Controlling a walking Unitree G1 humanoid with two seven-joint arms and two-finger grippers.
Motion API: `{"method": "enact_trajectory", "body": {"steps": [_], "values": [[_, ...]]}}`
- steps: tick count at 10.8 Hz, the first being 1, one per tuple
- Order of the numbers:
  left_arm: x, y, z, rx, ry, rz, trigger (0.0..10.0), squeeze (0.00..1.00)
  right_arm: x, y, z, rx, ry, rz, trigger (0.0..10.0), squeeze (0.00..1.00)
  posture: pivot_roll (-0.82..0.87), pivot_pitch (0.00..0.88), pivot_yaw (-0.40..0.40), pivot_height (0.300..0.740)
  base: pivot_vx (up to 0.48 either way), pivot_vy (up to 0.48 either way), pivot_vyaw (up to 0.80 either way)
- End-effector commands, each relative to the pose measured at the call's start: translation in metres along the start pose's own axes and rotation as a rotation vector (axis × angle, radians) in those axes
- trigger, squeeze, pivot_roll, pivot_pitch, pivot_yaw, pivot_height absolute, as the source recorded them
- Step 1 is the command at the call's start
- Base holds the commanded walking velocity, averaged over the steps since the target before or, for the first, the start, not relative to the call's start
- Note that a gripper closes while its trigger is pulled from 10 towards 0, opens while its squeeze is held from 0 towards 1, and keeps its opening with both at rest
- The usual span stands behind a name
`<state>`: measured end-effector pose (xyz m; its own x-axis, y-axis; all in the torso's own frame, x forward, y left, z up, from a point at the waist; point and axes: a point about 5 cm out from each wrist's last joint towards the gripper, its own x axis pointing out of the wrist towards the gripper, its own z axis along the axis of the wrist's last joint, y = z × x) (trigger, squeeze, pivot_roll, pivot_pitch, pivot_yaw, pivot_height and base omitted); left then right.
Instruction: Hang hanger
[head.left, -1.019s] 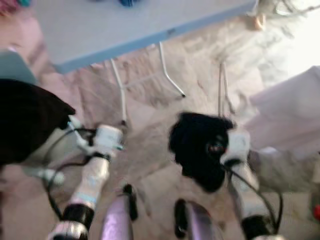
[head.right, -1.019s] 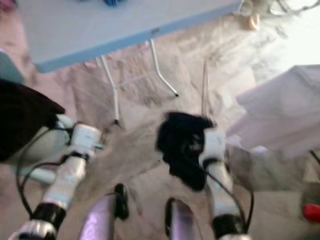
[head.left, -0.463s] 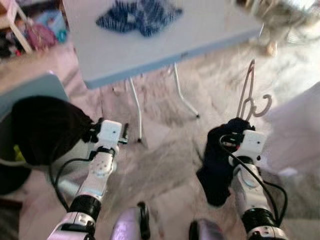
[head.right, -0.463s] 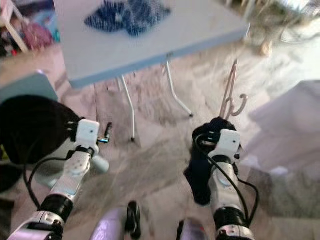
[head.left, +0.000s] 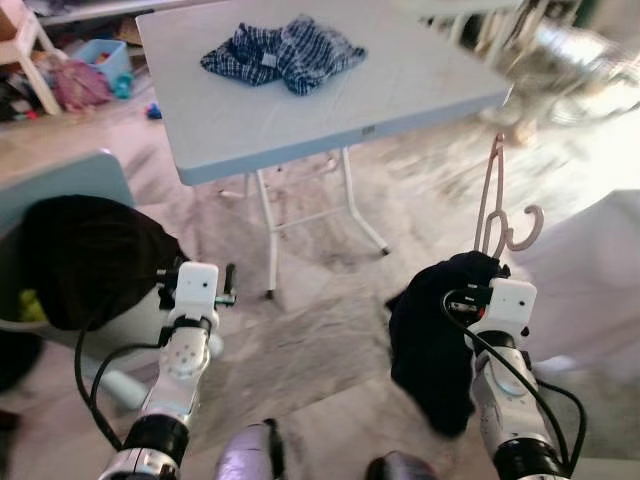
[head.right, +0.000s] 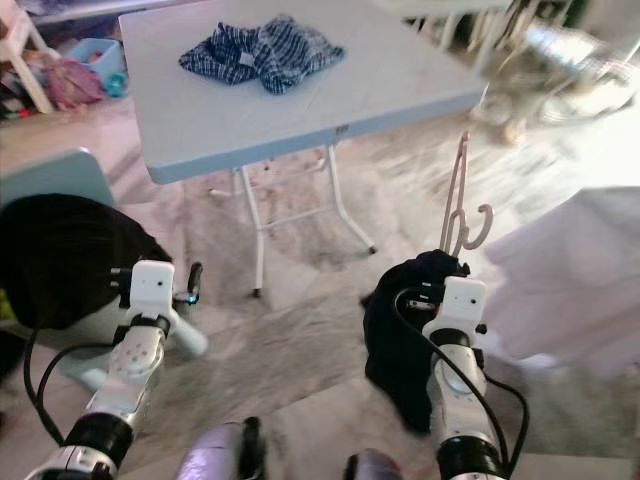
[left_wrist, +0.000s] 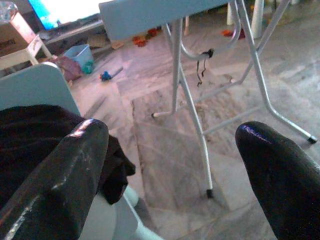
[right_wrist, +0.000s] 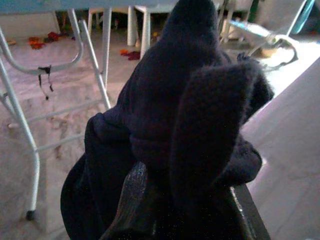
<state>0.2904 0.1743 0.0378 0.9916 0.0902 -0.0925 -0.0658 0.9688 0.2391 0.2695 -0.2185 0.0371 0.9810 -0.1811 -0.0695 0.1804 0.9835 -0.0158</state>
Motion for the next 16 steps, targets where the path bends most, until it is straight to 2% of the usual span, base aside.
{"method": "enact_trajectory", "body": {"steps": [1, 2, 4, 5, 6, 9, 12, 14, 16], "values": [[0.002, 0.000, 0.002, -0.004, -0.010, 0.012, 10.0, 0.00, 0.007, 0.002, 0.013, -0.018, -0.061, 0.020, 10.0, 0.00, -0.02, 0.024, -0.044, 0.740, 0.000, 0.000, 0.00], [0.001, -0.003, 0.001, -0.028, -0.001, 0.026, 10.0, 0.00, 0.013, 0.004, 0.023, -0.060, -0.090, 0.065, 10.0, 0.00, -0.03, 0.038, -0.078, 0.740, 0.000, 0.000, 0.00], [-0.003, -0.013, -0.003, -0.044, 0.016, 0.016, 10.0, 0.00, 0.015, 0.001, 0.029, -0.105, -0.097, 0.102, 10.0, 0.00, -0.04, 0.053, -0.129, 0.740, 0.000, 0.000, 0.00], [-0.005, -0.022, -0.005, -0.120, 0.038, -0.037, 10.0, 0.00, 0.017, -0.004, 0.032, -0.119, -0.089, 0.119, 10.0, 0.00, -0.05, 0.068, -0.137, 0.740, 0.000, 0.000, 0.00], [-0.005, -0.022, -0.005, -0.111, 0.036, -0.017, 10.0, 0.00, 0.015, -0.004, 0.032, -0.131, -0.092, 0.131, 10.0, 0.00, -0.05, 0.079, -0.131, 0.740, 0.000, 0.000, 0.00], [-0.007, -0.020, -0.002, -0.110, 0.010, -0.077, 10.0, 0.00, 0.006, 0.005, 0.023, -0.090, -0.071, 0.113, 10.0, 0.00, -0.05, 0.102, -0.091, 0.740, 0.000, 0.000, 0.00], [-0.010, -0.020, -0.002, -0.122, 0.004, -0.091, 10.0, 0.00, 0.001, 0.005, 0.020, -0.088, -0.063, 0.108, 10.0, 0.00, -0.05, 0.113, -0.077, 0.740, 0.301, 0.000, 0.00], [-0.012, -0.024, -0.002, -0.131, 0.006, -0.100, 10.0, 0.00, 0.002, 0.002, 0.023, -0.091, -0.066, 0.101, 10.0, 0.00, -0.05, 0.111, -0.078, 0.740, 0.407, 0.000, 0.00], [-0.014, -0.021, -0.004, -0.127, 0.013, -0.098, 10.0, 0.00, 0.002, 0.003, 0.021, -0.089, -0.060, 0.098, 10.0, 0.00, -0.05, 0.116, -0.072, 0.740, 0.334, 0.000, 0.00]]}}
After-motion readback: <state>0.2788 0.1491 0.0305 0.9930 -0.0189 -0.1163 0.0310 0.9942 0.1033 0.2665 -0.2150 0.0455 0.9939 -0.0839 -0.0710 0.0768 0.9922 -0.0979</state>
